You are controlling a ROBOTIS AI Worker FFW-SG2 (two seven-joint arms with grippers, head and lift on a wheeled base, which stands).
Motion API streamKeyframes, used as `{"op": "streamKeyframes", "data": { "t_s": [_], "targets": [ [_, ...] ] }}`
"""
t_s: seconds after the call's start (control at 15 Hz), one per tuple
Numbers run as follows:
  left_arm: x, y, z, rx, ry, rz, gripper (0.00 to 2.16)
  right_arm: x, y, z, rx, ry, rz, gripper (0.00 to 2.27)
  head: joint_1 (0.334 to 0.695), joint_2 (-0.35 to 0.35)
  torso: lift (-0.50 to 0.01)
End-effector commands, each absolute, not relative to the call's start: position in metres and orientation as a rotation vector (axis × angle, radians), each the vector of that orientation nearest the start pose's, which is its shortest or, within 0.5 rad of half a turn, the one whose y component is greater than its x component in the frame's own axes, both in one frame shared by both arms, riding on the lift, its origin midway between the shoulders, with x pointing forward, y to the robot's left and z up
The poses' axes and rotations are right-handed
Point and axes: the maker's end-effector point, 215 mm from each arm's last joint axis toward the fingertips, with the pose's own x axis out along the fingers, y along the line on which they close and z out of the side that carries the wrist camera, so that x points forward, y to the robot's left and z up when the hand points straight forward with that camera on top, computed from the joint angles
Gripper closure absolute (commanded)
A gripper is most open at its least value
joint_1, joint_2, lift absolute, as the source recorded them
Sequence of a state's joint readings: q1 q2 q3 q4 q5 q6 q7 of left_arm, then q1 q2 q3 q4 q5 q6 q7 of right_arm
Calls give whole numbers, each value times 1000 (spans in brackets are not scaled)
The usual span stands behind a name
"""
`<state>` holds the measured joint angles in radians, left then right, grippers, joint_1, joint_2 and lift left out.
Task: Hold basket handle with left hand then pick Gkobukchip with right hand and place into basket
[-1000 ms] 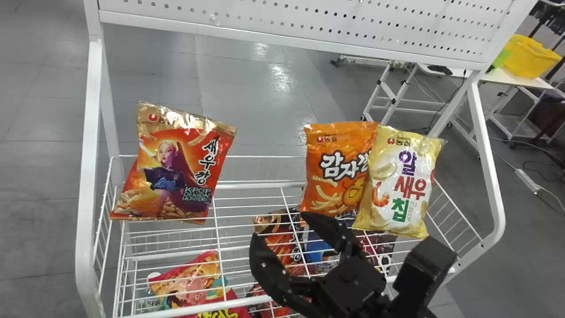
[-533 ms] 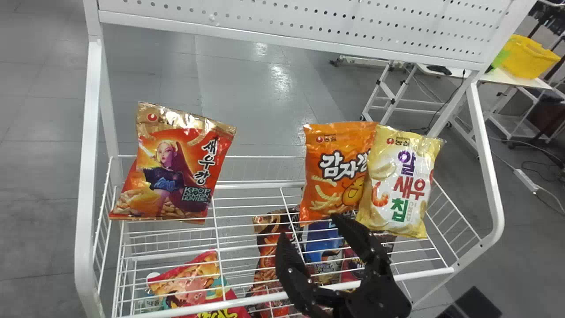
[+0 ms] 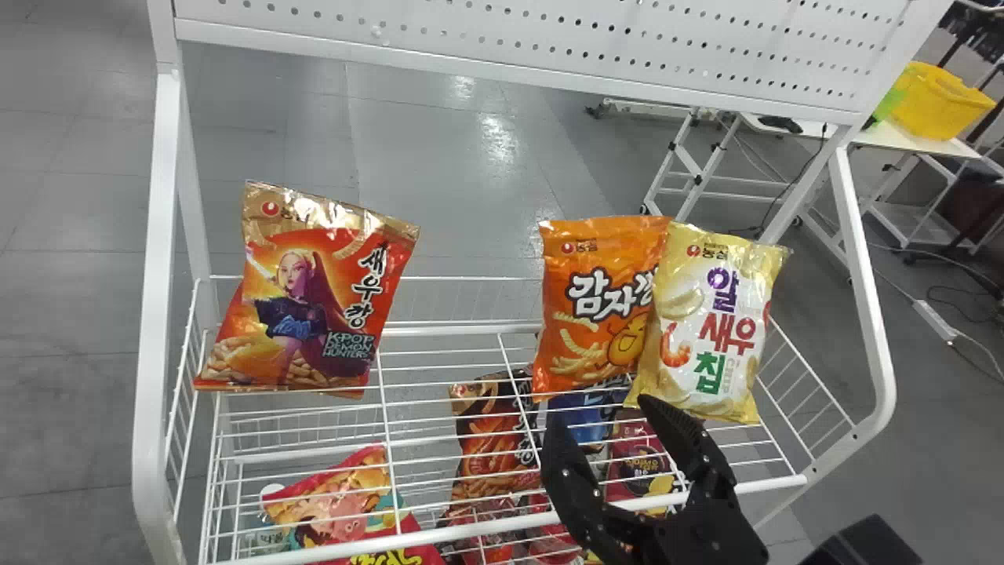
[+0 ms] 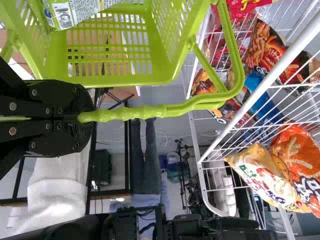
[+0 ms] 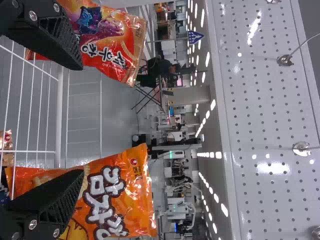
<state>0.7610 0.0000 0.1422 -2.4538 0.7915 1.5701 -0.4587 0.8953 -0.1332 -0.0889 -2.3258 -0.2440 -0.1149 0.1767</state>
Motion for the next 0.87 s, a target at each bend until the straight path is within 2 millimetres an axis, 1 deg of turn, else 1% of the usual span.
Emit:
{"op": "streamKeyframes", "data": {
  "t_s": [0.0,0.07,0.2,0.47,0.67,0.8],
  "targets": [
    [120,12,-407,-882,1220,-860,1733,338,-228,-294,111,15,189,80,695,-350,-32],
    [120,11,-406,-884,1219,-862,1733,338,-227,-289,110,8,190,80,695,-350,-32],
    [119,11,-407,-886,1221,-861,1730,337,-225,-288,111,11,194,80,695,-350,-32],
    [120,14,-406,-889,1215,-858,1730,336,-223,-291,114,22,197,83,695,-350,-32],
    [121,15,-403,-888,1208,-860,1733,334,-221,-288,116,21,202,87,695,-350,-32],
    [121,17,-402,-893,1205,-856,1733,333,-218,-290,120,37,206,90,695,-350,-32]
  ]
}}
